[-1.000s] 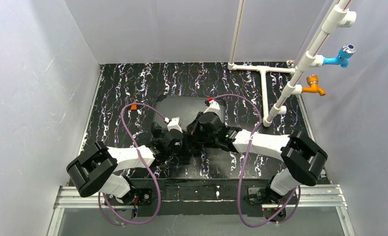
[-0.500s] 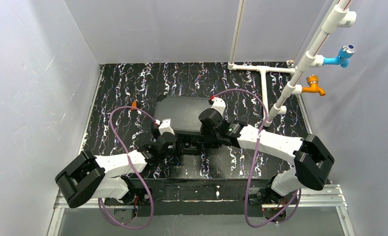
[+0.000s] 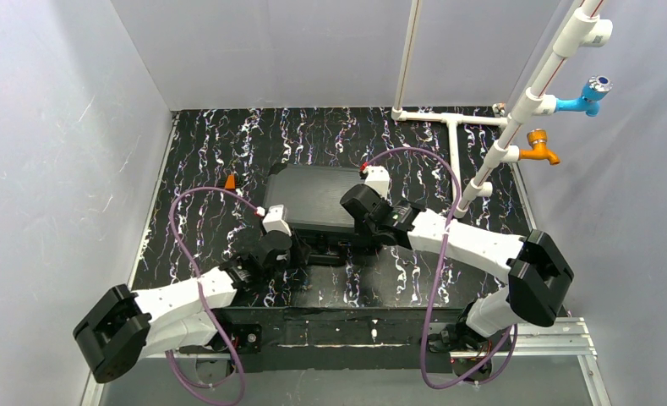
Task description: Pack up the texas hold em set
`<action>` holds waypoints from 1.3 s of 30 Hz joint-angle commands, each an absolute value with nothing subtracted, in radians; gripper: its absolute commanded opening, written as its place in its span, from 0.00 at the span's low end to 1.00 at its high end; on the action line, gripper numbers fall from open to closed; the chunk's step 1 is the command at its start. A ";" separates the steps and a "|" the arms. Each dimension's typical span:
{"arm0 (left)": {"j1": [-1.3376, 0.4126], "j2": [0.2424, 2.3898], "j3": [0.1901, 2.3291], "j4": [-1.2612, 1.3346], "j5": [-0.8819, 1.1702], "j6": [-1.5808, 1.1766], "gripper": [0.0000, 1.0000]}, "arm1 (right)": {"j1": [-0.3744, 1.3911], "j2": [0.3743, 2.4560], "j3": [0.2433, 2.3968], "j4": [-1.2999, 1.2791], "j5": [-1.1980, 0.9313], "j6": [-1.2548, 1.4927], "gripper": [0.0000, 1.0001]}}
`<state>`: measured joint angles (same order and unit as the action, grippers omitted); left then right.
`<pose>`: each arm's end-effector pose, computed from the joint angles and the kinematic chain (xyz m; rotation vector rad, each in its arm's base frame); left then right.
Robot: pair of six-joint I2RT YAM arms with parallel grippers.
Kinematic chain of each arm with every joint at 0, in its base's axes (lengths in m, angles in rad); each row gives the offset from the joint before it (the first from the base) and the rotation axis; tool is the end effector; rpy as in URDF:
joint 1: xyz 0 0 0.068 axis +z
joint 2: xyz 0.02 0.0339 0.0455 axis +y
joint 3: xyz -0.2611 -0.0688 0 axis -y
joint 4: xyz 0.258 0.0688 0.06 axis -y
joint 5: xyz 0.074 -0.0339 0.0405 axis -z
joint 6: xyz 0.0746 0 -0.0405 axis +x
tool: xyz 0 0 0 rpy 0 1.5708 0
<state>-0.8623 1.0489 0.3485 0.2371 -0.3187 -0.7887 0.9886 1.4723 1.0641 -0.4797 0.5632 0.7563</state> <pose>0.1839 -0.1787 0.1547 -0.1297 2.0814 -0.7167 0.2210 0.2633 0.2197 -0.0314 2.2938 0.1967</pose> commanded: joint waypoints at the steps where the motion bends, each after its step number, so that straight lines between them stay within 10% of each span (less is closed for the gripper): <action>1: -0.862 0.958 0.351 0.151 -0.360 -0.764 0.17 | 1.000 1.491 1.074 -0.748 0.508 0.668 0.01; 20: -0.862 0.598 0.683 -0.462 -0.563 -0.505 0.46 | 1.000 1.285 1.261 -0.446 0.480 0.377 0.97; 26: -0.862 0.589 0.847 -0.585 -0.655 -0.411 0.96 | 1.000 1.243 1.285 -0.309 0.453 0.312 0.98; 39: -0.863 0.478 1.015 -0.742 -0.910 -0.173 0.98 | 1.000 1.089 1.164 -0.153 0.521 0.276 0.98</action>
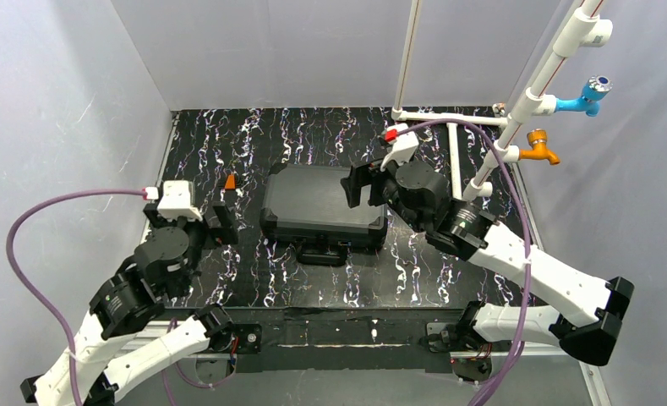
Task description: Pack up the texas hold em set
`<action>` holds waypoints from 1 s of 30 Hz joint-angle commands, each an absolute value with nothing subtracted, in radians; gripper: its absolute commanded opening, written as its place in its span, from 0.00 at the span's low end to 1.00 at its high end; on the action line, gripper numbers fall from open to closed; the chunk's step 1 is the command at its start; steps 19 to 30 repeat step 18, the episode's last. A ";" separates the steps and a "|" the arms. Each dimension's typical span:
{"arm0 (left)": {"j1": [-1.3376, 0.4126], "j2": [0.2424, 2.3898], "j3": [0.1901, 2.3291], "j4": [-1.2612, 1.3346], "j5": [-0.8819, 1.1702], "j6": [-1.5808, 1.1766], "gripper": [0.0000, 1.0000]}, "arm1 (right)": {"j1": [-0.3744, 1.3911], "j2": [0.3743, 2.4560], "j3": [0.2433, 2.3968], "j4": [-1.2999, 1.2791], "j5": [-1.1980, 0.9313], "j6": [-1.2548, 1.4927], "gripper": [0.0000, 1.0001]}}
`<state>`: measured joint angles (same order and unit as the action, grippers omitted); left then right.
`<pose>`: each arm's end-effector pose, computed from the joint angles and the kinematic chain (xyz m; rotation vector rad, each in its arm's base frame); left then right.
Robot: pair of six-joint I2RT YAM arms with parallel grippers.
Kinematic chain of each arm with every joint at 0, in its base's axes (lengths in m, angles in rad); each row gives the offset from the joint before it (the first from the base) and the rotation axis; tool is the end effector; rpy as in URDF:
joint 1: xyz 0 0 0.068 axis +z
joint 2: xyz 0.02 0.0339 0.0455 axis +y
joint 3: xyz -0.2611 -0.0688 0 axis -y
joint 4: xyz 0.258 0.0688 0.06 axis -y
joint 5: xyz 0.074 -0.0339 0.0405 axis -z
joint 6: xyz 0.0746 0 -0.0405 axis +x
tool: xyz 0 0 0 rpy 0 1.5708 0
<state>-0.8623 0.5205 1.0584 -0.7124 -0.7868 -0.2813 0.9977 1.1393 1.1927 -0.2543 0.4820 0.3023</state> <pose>0.1111 -0.0484 0.4051 -0.0757 1.6948 -0.1683 0.1931 0.2354 0.3964 -0.2649 1.7577 0.5206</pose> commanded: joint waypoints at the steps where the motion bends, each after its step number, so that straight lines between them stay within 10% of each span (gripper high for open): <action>1: -0.863 0.463 0.992 -0.735 -0.920 -0.169 0.98 | 1.000 1.080 1.156 -0.146 0.522 0.270 0.98; 30: -0.863 0.367 0.830 -0.709 -0.919 -0.198 0.98 | 1.000 1.066 1.111 -0.079 0.489 0.283 0.98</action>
